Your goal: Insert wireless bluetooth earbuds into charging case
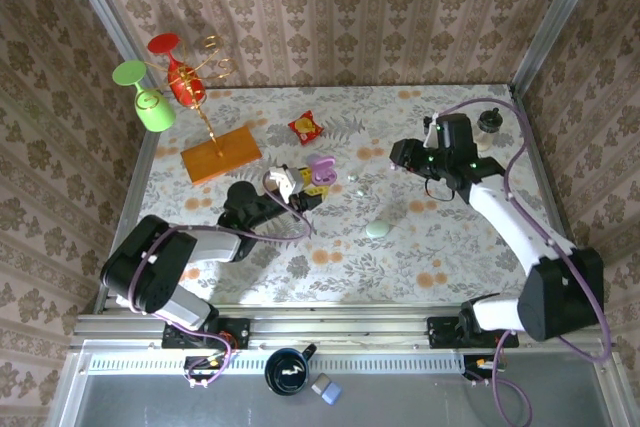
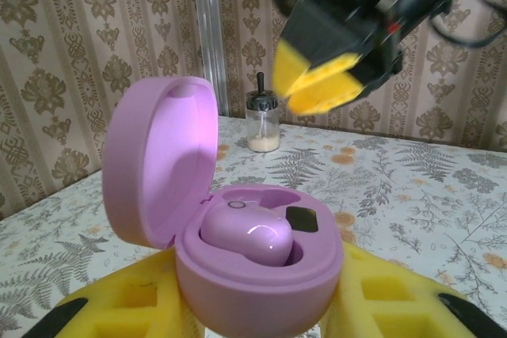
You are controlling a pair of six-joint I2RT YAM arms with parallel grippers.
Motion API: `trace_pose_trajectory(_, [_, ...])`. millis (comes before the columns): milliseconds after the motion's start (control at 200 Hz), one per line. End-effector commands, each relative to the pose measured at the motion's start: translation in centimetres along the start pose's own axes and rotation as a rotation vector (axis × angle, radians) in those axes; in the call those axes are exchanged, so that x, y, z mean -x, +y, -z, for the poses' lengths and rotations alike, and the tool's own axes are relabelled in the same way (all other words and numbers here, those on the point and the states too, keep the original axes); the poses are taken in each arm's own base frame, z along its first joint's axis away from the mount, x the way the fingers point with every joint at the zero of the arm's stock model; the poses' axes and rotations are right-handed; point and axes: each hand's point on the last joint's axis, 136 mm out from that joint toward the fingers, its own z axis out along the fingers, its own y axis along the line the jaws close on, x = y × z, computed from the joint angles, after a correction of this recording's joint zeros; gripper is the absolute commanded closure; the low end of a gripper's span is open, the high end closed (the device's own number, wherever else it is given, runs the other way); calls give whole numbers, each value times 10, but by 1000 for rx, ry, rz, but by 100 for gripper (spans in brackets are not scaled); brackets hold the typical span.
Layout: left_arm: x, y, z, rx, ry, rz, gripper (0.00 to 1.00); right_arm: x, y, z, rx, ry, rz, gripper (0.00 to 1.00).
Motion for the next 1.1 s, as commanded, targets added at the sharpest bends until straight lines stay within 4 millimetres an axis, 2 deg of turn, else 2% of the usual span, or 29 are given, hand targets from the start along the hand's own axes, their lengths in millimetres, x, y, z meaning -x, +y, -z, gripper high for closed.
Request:
trace_pose_trajectory(0, [13,-8,4,1,-43,-9,70,-2,-44,-26,-186,31,14,53])
trace_pose_trajectory(290, [8,-17,8,2,-33,-3,70,5,-77,-98,-294,90,-18,52])
trace_pose_trajectory(515, [9,-19,8,2,-37,-5,70,4,-92,-135,-328,132,-46,52])
trace_pose_trajectory(755, [11,-20,9,0,-41,-8,70,4,-104,-157,-353,151,-57,57])
trace_pose_trajectory(865, [11,-20,8,-1,-40,-6,70,5,-108,-161,-373,159,-47,64])
trace_pose_trajectory(1095, [10,-20,8,-2,-37,-3,70,10,-113,-168,-389,173,-21,65])
